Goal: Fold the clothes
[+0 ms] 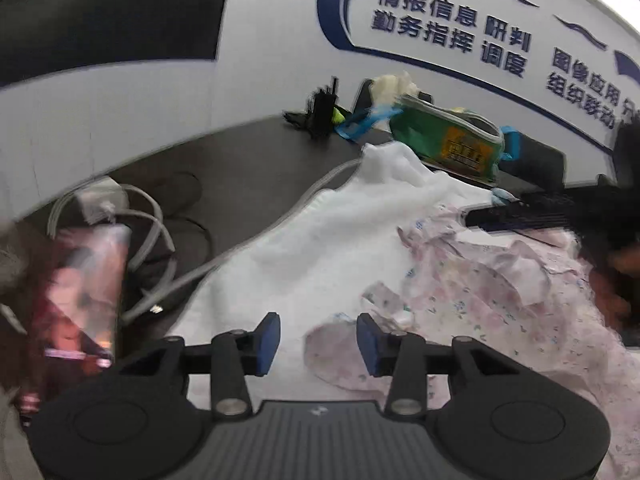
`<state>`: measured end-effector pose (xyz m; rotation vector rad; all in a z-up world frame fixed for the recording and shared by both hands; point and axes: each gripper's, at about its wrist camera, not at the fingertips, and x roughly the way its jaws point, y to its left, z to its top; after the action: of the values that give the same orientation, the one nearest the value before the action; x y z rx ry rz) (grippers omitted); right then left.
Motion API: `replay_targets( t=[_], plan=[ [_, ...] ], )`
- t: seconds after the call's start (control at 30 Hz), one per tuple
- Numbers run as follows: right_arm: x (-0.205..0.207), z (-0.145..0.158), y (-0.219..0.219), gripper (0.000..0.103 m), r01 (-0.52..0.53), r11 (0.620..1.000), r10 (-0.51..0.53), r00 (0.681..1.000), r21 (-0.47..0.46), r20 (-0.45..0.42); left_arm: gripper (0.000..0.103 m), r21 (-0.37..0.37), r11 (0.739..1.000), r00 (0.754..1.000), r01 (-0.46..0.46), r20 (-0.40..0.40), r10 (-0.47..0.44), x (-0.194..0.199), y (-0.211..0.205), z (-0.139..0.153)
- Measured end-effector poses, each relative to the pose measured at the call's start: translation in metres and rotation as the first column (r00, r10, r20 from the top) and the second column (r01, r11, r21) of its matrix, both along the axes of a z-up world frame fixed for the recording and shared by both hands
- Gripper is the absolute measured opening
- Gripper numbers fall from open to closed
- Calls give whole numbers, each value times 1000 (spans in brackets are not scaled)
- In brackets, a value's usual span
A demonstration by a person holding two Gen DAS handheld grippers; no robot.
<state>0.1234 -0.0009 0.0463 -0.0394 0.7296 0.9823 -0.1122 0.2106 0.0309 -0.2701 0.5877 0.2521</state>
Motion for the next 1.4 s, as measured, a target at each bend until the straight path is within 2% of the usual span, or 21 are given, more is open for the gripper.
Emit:
replay_targets(
  t=[0.07,0.1,0.13,0.2,0.23,0.27,0.33,0.37,0.43,0.5,0.53,0.57,0.7,0.77,0.87,0.93,1.03,1.1,1.17,1.27,1.4],
  plan=[
    [20,-6,29,60,49,996,-46,998,-71,43,35,-61,998,999,29,-16,-30,3,0,-4],
    [30,-11,40,61,72,992,-67,997,-102,47,26,-76,996,999,37,-20,-39,2,-1,-6],
    [41,-19,50,60,73,989,-73,997,-132,5,1,-91,995,999,45,-24,-48,2,-3,-7],
    [60,-34,65,23,57,985,-73,993,-164,-97,0,-101,994,999,33,-3,-33,-6,-7,-6],
    [61,-36,69,6,47,986,-64,992,-157,-106,0,-94,995,1000,17,18,-15,-13,-9,-4],
    [56,-33,70,6,46,989,-56,996,-138,-73,0,-68,998,999,-4,44,7,-20,-12,0],
    [41,-21,67,6,35,999,-35,999,-30,29,0,-23,999,995,-43,90,45,-33,-16,7],
    [33,-17,67,6,15,1000,-16,997,15,74,0,-17,999,995,-49,88,50,-34,-17,7],
    [26,-19,79,8,5,1000,-3,994,-16,109,1,-2,998,996,-68,65,68,-33,-18,3],
    [25,-36,98,24,-6,991,20,995,-136,101,6,-1,994,993,-108,45,108,-32,-19,-3],
    [23,-43,103,38,5,982,17,993,-186,114,9,-2,992,990,-130,47,130,-34,-19,-5],
    [20,-45,104,41,18,979,11,990,-201,141,12,6,990,988,-140,71,140,-39,-21,-2],
    [1,-16,61,47,42,995,-25,983,-90,183,20,36,983,972,-178,163,170,-57,-29,9],
    [-15,7,24,48,57,998,-49,980,-40,191,20,42,990,976,-132,179,123,-58,-40,15],
    [-55,37,-37,48,73,997,-67,973,-20,220,22,-43,997,985,61,167,-53,-47,-59,15],
    [-85,48,-75,48,108,993,-94,958,-37,271,22,-105,976,973,189,153,-172,-37,-77,14],
    [-125,53,-136,48,192,980,-165,936,-57,309,23,-115,935,938,334,141,-318,-25,-111,10],
    [-147,43,-176,48,265,962,-236,931,-68,279,23,-77,914,913,398,126,-387,-18,-135,8],
    [-158,21,-204,48,318,944,-296,932,-84,209,23,-20,888,885,459,103,-455,-15,-159,5],
    [-174,-14,-239,47,395,912,-382,916,-111,121,23,42,862,863,505,20,-506,-16,-187,-10],
    [-200,-49,-267,47,457,886,-444,885,-79,142,22,185,877,895,443,-25,-446,-26,-198,-27]
  ],
)
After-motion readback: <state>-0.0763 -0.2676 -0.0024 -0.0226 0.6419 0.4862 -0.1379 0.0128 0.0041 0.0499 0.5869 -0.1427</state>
